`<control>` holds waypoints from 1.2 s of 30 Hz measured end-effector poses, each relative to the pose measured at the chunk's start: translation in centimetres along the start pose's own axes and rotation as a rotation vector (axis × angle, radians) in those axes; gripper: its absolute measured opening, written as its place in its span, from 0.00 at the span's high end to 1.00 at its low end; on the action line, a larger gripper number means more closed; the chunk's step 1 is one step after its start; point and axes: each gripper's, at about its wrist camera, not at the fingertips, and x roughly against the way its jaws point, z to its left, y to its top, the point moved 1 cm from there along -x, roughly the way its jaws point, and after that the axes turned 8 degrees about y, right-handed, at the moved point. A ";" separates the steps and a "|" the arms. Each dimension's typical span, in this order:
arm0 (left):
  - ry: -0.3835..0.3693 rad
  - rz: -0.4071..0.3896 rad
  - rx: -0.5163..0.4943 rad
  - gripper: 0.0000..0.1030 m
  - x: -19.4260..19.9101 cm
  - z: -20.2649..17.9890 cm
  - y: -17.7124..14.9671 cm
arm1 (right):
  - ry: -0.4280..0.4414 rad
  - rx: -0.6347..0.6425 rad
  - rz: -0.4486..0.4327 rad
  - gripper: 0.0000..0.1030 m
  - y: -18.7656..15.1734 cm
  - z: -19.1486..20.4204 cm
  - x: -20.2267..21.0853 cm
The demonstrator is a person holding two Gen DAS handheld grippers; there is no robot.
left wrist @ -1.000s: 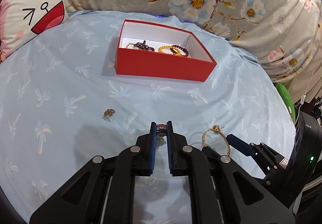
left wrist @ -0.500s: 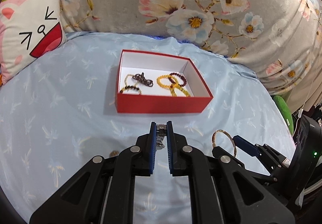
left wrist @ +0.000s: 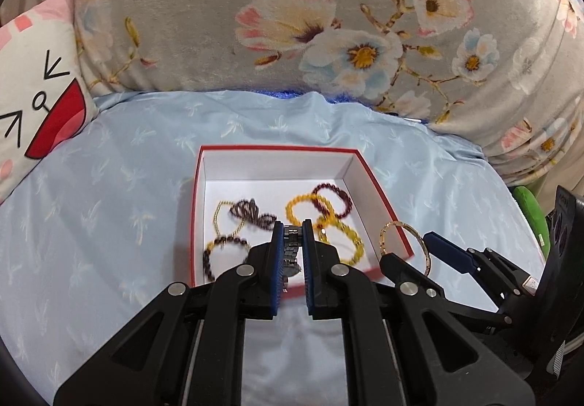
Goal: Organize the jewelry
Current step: 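Lift the watch and bangle and carry both over the red box, then open both tools to release the watch and bangle into the box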
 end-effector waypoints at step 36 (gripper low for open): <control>0.043 0.086 0.018 0.91 -9.9 1.2 1.2 | 0.018 -0.013 0.056 0.45 3.1 -2.2 -9.0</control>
